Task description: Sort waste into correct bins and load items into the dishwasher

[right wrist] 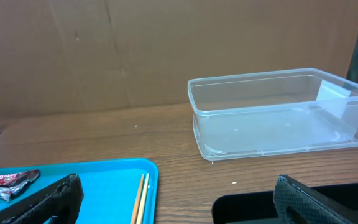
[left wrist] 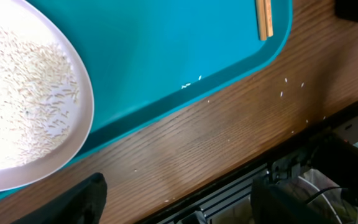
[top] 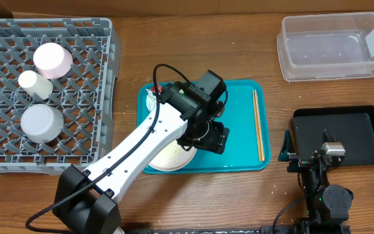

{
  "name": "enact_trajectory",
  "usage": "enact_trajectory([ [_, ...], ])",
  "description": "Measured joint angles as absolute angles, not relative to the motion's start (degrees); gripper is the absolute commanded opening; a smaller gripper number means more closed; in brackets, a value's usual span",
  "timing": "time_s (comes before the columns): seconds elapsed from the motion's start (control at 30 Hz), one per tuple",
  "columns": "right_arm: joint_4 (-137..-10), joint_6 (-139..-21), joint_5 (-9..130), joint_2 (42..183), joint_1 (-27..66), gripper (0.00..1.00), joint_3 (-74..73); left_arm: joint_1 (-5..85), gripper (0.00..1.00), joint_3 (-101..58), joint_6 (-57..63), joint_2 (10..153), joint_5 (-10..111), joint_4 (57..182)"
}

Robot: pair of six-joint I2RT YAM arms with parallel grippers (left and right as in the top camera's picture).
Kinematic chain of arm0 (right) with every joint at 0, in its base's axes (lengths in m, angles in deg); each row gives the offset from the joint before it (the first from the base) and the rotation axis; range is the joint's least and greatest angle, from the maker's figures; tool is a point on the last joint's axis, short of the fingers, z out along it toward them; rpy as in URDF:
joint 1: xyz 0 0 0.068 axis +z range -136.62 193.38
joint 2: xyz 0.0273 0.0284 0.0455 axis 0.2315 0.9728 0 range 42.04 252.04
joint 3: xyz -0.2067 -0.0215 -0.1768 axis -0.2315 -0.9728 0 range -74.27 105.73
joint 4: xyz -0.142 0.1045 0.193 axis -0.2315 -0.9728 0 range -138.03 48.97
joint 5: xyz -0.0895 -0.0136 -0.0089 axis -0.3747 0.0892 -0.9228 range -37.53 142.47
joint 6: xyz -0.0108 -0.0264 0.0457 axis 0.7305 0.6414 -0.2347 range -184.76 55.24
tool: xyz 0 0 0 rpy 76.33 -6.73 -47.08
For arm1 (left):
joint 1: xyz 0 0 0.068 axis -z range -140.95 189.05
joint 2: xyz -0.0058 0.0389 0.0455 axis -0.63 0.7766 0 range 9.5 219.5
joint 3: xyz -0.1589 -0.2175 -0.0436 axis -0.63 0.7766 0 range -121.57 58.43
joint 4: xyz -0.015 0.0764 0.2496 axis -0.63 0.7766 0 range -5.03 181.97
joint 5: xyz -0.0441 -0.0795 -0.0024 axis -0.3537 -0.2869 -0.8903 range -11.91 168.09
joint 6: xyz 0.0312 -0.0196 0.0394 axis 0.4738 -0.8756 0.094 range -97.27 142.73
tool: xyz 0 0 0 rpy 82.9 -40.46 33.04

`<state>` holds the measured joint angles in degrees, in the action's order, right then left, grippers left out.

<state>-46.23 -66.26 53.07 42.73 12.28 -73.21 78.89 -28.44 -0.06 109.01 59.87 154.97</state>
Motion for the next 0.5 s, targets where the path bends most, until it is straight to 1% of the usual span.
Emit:
enact_trajectory([
  [0.07,-46.2,-66.3,53.1,42.7,12.3,1.00,-73.2,79.3,0.70,-28.2,-0.9,109.0,60.1,155.0],
  [0.13,-46.2,-66.2,53.1,42.7,12.3,1.00,-73.2,79.4,0.75,-28.2,-1.2,109.0,60.4,155.1],
  [0.17,-46.2,-66.3,53.1,42.7,12.3,1.00,-73.2,79.3,0.77,-28.2,-1.3,109.0,60.7,155.7],
  [0.27,-46.2,-66.2,53.1,42.7,12.3,1.00,-73.2,77.5,0.77,-28.9,-1.7,109.1,63.0,161.0],
  [0.4,-46.2,-66.2,53.1,42.7,12.3,1.00,-73.2,69.5,0.77,-35.9,-4.3,109.6,67.5,171.3],
  [0.5,-46.2,-66.3,53.1,42.7,12.3,1.00,-73.2,61.9,0.78,-41.9,-5.2,109.1,69.5,175.5],
])
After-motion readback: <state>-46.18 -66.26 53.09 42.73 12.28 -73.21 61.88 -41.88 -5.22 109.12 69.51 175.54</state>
